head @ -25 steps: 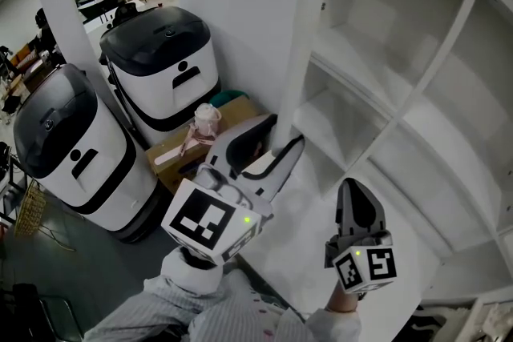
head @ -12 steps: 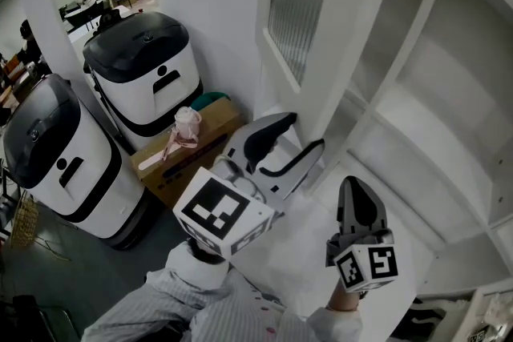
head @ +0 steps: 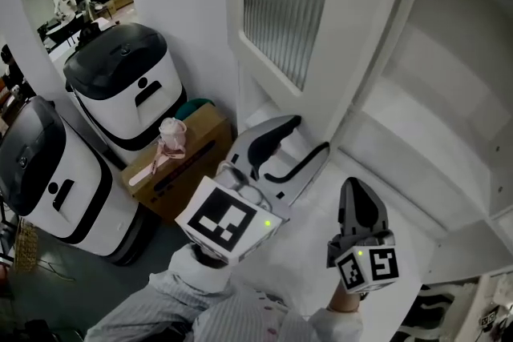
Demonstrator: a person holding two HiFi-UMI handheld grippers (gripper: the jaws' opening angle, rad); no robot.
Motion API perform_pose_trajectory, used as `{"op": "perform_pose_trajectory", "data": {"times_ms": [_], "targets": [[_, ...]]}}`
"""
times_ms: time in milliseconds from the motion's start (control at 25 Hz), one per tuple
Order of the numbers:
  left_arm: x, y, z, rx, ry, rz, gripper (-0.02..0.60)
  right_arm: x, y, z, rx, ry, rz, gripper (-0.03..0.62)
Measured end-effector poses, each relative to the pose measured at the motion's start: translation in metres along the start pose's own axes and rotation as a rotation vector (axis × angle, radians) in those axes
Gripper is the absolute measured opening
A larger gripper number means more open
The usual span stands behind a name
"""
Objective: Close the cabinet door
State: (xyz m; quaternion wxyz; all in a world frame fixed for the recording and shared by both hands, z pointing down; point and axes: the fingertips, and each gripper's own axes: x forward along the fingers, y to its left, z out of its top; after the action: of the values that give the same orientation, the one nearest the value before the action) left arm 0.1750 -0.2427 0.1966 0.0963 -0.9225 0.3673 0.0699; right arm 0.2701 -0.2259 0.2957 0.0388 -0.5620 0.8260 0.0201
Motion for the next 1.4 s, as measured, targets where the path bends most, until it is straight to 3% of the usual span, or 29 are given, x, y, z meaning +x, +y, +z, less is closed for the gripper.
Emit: {"op": "perform_pose_trajectory", "data": {"times_ms": [560, 720, 880, 1400], "targets": [[0.038, 0.001, -0.008, 0.005, -0.025, -0.062, 0.182, -0.004, -0.031, -0.007, -0.009, 0.014, -0.113, 0.017], [0.044, 0.006, -0.009, 0.025, -0.017, -0.051, 0.124, -0.003, -0.037, -0.009, -0.006, 0.018, -0.123, 0.017], [0.051, 0.01, -0.01, 0.069, -0.012, -0.031, 0.11, 0.002, -0.039, -0.012, -0.001, 0.026, -0.121, 0.017], [0.071, 0.016, -0.015, 0.101, -0.01, 0.007, 0.06, 0.005, -0.05, -0.021, 0.014, 0.038, -0.121, 0.017]]}}
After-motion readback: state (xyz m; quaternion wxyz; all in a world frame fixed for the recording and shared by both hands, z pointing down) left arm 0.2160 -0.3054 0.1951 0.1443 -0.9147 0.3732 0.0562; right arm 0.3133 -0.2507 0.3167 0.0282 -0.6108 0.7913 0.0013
